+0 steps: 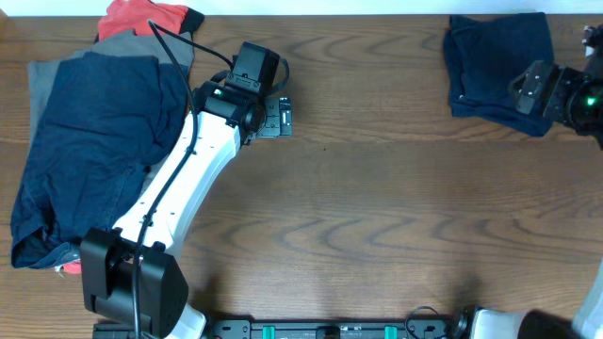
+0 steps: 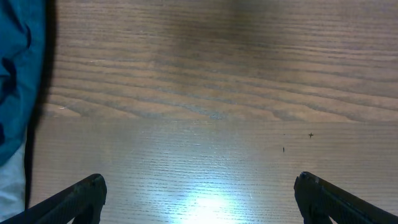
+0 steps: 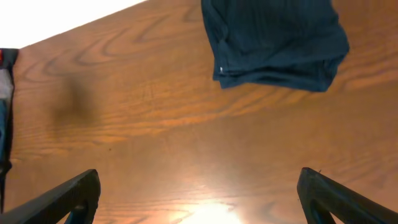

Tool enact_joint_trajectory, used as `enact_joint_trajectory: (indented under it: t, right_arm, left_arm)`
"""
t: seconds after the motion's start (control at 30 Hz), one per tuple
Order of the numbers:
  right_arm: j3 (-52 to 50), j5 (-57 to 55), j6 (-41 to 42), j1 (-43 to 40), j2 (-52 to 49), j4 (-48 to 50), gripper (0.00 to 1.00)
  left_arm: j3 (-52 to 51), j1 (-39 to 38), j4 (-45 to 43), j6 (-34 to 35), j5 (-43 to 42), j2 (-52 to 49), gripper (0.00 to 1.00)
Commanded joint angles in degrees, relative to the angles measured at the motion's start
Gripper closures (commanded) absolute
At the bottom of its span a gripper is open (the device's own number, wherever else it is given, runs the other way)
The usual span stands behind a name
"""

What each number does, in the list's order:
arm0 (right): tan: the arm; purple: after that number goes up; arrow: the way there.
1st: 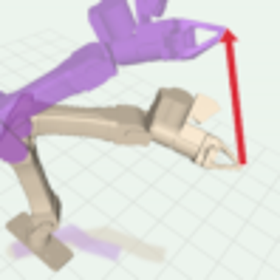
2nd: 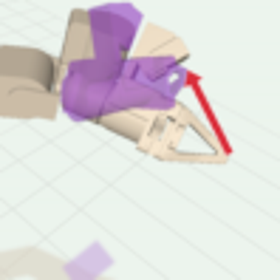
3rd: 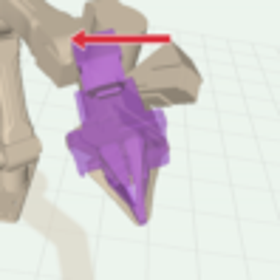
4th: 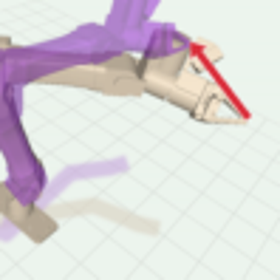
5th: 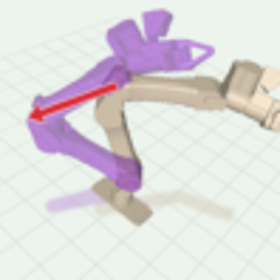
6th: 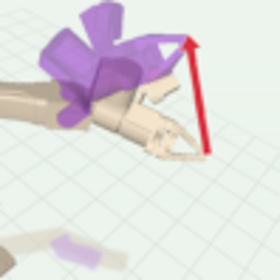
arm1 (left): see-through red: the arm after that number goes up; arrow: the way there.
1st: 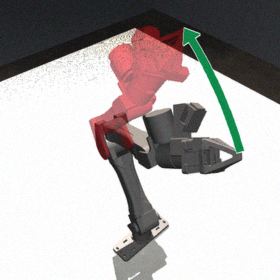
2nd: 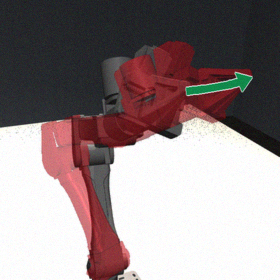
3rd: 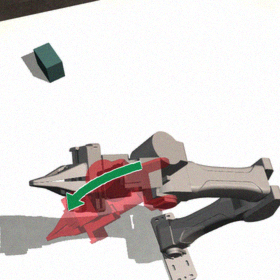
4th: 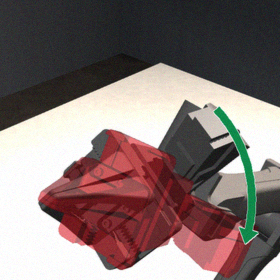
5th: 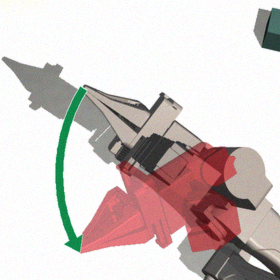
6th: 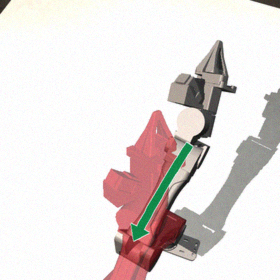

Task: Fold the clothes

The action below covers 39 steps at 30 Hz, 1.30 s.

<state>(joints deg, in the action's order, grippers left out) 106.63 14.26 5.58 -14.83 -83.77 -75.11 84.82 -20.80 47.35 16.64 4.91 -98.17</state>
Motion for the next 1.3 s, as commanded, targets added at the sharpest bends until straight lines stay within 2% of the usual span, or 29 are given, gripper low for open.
enact_joint_trajectory:
  t: [0.0,0.2,0.4,0.67,0.9,1.27]
  right_arm:
    - [-4.44,-3.34,-0.79,3.32,7.26,4.42,0.01]
    - [-25.18,-3.74,-8.63,8.76,21.33,25.07,0.01]
    - [-47.89,-3.23,-8.87,11.45,34.51,42.56,0.01]
    - [-75.06,-3.30,-8.87,14.53,51.32,57.79,0.01]
    - [-91.43,-3.30,-8.87,16.13,65.05,67.91,0.01]
    - [-105.31,-3.34,-8.85,19.65,77.26,76.83,0.01]
  left_arm:
    - [-0.24,-0.07,0.07,-0.09,0.26,-0.66,0.02]
    - [-0.24,-0.07,0.07,-0.09,0.26,-0.66,0.02]
    - [-0.24,-0.07,0.07,-0.09,0.26,-0.66,0.02]
    - [-0.24,-0.07,0.07,-0.09,0.26,-0.66,0.02]
    - [-0.24,-0.07,0.07,-0.09,0.26,-0.63,0.02]
    - [-0.24,-0.07,0.07,-0.09,0.26,-0.63,0.02]
